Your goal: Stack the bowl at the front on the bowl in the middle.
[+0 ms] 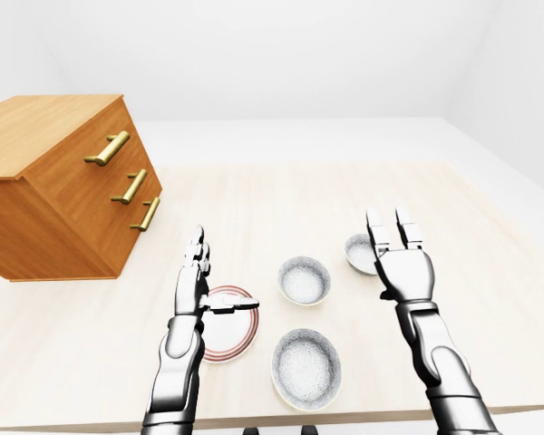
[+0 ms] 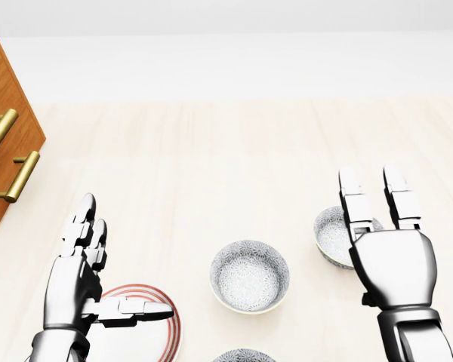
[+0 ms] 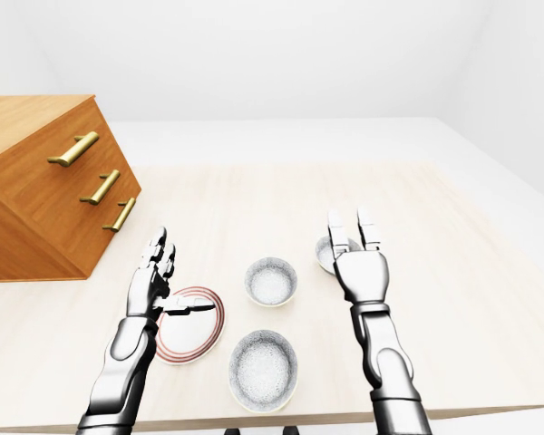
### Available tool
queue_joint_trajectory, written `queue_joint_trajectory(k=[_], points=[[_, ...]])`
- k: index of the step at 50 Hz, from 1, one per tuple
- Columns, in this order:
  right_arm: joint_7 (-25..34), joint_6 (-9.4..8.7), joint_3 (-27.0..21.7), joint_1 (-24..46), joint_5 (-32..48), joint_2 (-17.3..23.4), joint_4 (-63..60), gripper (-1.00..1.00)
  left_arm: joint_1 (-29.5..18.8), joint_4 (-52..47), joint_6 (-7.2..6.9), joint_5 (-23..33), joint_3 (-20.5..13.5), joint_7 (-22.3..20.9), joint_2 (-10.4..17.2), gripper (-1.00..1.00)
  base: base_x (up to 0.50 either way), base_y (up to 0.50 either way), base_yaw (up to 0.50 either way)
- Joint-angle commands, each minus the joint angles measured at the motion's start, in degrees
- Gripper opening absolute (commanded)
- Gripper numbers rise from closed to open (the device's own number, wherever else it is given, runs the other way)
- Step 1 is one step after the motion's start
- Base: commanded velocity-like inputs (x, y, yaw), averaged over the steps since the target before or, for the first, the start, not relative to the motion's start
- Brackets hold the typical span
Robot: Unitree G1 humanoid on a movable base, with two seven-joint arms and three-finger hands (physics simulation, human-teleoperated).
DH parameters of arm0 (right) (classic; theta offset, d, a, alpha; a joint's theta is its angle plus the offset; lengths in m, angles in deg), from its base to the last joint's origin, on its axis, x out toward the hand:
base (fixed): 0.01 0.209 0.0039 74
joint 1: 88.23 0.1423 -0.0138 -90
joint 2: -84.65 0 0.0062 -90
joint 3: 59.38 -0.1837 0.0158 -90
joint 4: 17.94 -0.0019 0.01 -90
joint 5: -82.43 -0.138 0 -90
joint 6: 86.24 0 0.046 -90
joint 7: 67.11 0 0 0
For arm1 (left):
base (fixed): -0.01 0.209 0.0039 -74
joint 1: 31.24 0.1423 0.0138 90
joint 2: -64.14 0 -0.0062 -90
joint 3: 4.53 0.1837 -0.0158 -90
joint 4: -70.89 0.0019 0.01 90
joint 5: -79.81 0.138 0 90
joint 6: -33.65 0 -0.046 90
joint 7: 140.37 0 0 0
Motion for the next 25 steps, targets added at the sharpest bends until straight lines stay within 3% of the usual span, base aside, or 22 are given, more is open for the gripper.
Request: queue_joint_trajectory(k=[1,12,24,25], points=[[-1.5,0.0,0.7,1.7,-0.8,0.7,3.8,1.0,0.0,-0.2,-0.16,0.0,0.1,0.1,0.0,1.0,0.0,0.0,0.0],[-2.8,0.0,0.8,3.2,-1.4,1.4,7.1,1.0,0.0,0.4,0.47,0.0,0.0,0.0,0.0,1.0,0.0,0.0,0.0],[-5.0,0.0,1.3,5.6,-1.4,2.5,11.9,1.0,0.1,-0.2,-0.01,0.0,0.1,0.1,-0.1,1.0,0.0,0.0,0.0],[-5.3,0.0,1.3,6.0,-1.2,2.7,12.6,1.0,0.1,0.3,0.45,0.0,0.0,0.0,0.0,1.0,0.0,0.0,0.0]])
